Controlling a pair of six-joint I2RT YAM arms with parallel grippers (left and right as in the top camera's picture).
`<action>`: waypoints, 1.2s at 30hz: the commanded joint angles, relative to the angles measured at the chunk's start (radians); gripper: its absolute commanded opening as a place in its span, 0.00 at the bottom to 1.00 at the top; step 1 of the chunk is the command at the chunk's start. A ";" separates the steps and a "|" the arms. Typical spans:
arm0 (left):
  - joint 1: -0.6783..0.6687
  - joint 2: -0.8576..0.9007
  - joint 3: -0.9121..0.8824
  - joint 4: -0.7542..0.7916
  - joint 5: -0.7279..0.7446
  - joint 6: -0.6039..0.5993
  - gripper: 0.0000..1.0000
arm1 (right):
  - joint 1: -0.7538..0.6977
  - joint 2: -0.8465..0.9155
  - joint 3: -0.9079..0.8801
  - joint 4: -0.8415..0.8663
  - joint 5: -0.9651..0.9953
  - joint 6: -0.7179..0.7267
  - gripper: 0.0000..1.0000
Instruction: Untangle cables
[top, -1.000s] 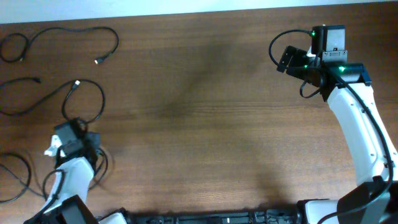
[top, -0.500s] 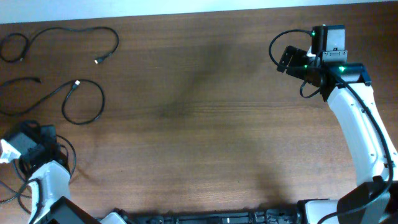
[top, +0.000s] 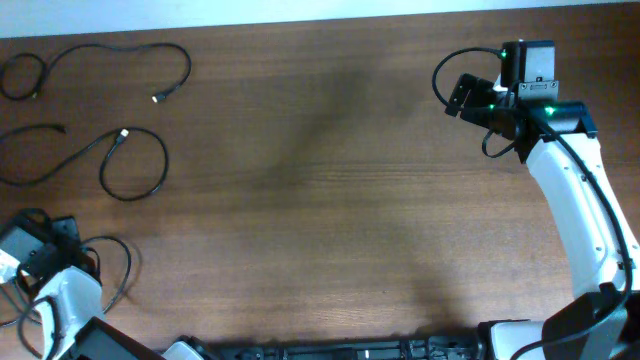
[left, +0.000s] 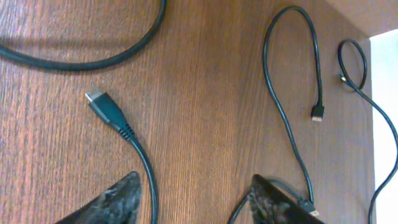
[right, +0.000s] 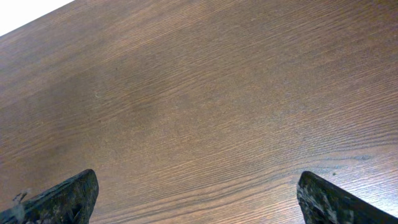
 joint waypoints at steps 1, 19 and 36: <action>0.042 -0.008 0.075 0.006 0.008 0.084 0.59 | -0.002 0.003 0.004 0.000 -0.002 0.008 0.99; 0.381 0.296 0.240 -0.178 -0.182 0.604 0.93 | -0.002 0.003 0.004 0.000 -0.002 0.008 0.99; 0.377 0.387 0.240 -0.078 -0.010 0.675 0.16 | -0.002 0.003 0.004 0.000 -0.002 0.008 1.00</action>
